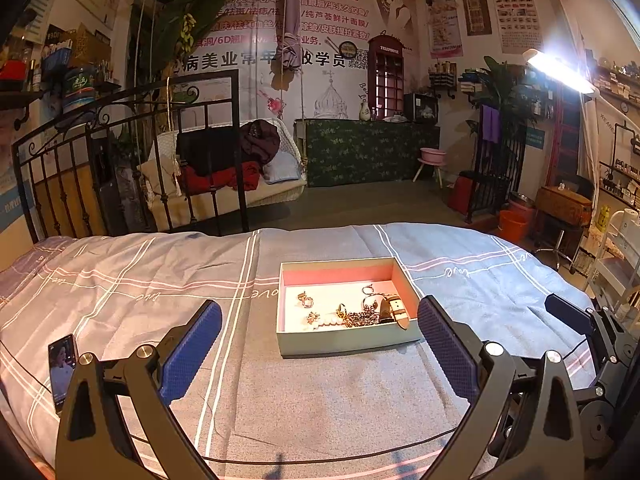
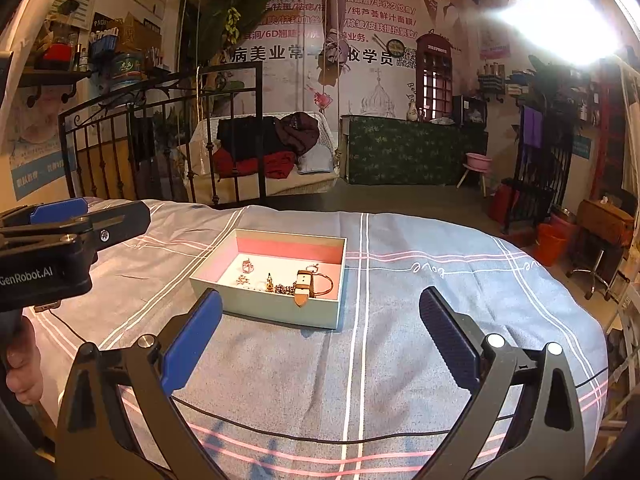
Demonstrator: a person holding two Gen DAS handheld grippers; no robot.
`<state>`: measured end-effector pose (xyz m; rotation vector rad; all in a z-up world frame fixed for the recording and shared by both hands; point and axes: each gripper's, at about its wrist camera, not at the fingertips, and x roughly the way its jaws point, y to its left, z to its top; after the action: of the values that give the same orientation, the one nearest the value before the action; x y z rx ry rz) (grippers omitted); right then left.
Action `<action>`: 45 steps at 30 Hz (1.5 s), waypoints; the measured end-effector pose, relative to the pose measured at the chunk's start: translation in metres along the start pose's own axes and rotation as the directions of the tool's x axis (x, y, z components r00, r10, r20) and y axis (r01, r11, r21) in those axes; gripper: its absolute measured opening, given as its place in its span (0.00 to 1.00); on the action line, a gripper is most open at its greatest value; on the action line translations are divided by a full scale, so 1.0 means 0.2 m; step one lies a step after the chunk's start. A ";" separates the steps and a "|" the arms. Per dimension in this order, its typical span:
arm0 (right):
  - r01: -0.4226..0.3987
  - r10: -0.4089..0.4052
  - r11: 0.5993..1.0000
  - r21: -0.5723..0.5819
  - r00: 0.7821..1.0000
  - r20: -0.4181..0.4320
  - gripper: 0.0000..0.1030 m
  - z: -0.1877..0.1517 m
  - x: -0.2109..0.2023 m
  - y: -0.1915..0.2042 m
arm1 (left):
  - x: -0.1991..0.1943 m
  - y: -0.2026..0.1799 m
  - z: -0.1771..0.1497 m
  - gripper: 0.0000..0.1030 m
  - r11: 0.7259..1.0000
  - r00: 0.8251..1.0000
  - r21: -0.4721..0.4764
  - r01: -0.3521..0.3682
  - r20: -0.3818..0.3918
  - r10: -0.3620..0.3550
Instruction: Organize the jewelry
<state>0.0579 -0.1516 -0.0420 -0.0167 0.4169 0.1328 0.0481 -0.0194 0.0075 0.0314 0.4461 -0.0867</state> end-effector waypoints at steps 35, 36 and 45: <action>-0.011 0.010 1.000 -0.012 1.000 -0.025 0.95 -0.01 0.05 0.01 | 0.05 0.00 0.00 0.94 0.999 0.999 -0.026 0.028 -0.043 -0.029; -0.012 0.012 1.000 -0.014 1.000 -0.027 0.94 -0.01 0.05 0.01 | 0.05 0.00 0.00 0.94 0.999 0.999 -0.025 0.026 -0.044 -0.027; -0.012 0.012 1.000 -0.020 1.000 -0.028 0.94 -0.01 0.05 0.01 | 0.04 -0.03 -0.01 0.94 1.000 0.999 0.005 0.004 -0.034 -0.004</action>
<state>0.0654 -0.1490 -0.0480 -0.0357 0.4440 0.1488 0.0531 -0.0257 0.0015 0.0369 0.4801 -0.0917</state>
